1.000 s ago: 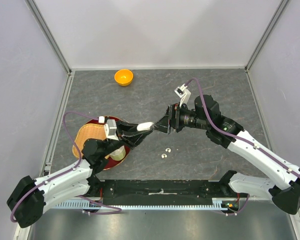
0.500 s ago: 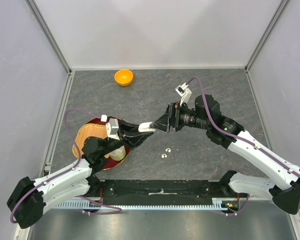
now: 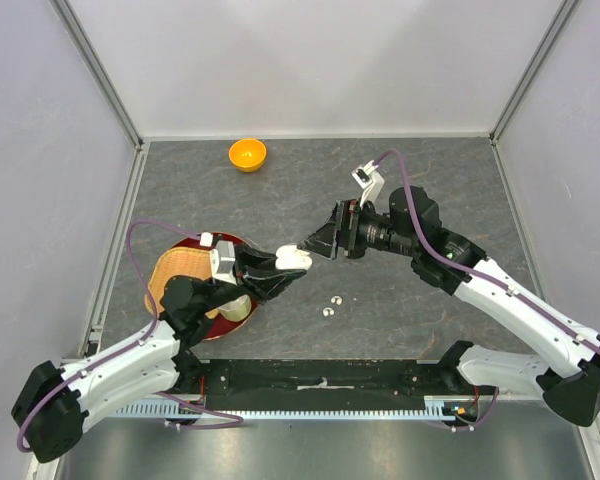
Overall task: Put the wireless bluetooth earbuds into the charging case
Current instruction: Open the charging case, then pick up the earbud from the center of the board.
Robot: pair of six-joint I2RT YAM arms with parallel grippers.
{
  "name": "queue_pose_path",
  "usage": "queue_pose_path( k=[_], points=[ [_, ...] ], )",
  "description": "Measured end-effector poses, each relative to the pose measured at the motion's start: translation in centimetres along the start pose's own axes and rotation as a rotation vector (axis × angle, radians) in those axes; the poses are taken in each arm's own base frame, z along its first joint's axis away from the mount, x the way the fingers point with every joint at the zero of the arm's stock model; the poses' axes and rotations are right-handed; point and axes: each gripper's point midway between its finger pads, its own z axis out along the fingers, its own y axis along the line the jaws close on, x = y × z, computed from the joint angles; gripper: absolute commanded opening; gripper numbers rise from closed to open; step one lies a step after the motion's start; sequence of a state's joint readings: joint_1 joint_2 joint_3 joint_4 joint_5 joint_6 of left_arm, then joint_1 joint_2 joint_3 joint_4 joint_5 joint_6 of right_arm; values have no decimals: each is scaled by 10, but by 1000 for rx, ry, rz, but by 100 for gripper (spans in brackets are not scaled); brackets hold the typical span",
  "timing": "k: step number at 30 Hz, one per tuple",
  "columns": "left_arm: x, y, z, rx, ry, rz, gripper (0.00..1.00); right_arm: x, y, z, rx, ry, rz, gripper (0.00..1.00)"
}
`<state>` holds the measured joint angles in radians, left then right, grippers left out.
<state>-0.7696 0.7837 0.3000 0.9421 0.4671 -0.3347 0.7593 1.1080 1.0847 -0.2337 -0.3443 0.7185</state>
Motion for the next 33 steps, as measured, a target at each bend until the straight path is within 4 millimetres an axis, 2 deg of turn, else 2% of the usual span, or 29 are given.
queue_pose_path(
  k=[3, 8, 11, 14, 17, 18, 20, 23, 25, 27, 29, 33],
  points=[
    [-2, 0, -3, -9, -7, 2, 2, -2, 2, -1, -3, 0, -2, 93],
    [-8, -6, -11, -12, -33, 12, 2, -17, 13, -7, -18, -39, -38, 94],
    [-9, -5, -18, -34, -45, 13, 2, -28, 22, -17, -27, -86, -76, 91],
    [-8, -3, -23, -57, -46, 10, 2, -41, 21, -32, 18, -164, -105, 86],
    [-9, -3, -26, -68, -47, 8, 2, -59, 7, -49, 113, -269, -125, 78],
    [-10, -3, -27, -72, -48, 8, 2, -61, -3, -52, 153, -287, -123, 77],
    [-12, -3, -29, -82, -54, 9, 2, -59, -36, -53, 267, -306, -102, 74],
    [-15, -4, -30, -83, -57, 11, 2, -37, -99, -42, 422, -230, -56, 65],
    [-14, -4, -31, -85, -54, 9, 2, -3, -149, -32, 527, -114, -4, 58],
    [-13, -4, -32, -89, -47, 6, 2, 39, -191, -30, 613, 18, 58, 56],
    [-12, -4, -33, -93, -44, 4, 2, 79, -213, -34, 662, 135, 111, 53],
    [-13, -3, -34, -102, -48, 4, 2, 120, -222, -35, 646, 261, 169, 48]
  ],
)
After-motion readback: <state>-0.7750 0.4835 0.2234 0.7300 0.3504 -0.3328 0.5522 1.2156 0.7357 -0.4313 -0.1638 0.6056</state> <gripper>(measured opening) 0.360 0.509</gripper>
